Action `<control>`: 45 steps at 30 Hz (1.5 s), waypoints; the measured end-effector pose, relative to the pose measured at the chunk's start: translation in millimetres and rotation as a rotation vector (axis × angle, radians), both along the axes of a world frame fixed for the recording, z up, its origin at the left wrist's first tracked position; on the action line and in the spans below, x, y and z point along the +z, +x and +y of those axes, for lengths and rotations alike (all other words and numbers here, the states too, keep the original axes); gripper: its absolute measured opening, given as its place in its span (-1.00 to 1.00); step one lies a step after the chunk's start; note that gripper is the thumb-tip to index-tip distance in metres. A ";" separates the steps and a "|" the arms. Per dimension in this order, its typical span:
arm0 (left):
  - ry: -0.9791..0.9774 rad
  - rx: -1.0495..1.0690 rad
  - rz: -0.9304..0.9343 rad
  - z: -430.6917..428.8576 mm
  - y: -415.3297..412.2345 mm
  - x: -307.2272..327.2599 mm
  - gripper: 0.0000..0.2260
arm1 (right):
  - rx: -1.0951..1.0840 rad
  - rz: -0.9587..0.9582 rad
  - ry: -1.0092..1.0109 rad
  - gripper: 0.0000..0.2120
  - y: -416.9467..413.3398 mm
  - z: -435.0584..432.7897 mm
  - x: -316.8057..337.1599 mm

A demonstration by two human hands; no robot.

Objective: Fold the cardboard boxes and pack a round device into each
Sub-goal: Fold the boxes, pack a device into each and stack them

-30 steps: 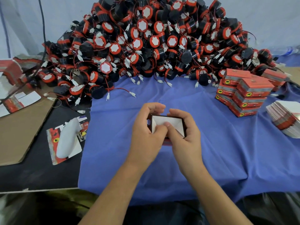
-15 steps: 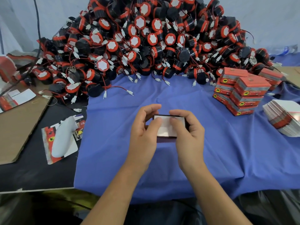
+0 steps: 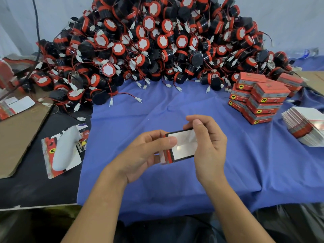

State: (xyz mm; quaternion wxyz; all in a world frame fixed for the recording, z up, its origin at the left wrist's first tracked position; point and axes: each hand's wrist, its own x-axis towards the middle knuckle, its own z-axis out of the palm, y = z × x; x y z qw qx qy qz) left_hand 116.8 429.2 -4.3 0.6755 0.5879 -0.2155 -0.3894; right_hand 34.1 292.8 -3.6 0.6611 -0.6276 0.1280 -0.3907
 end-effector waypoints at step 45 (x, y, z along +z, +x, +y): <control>-0.145 0.561 -0.018 -56.9 75.8 -28.7 -0.64 | 0.248 0.429 0.164 -0.43 54.8 -128.3 -38.5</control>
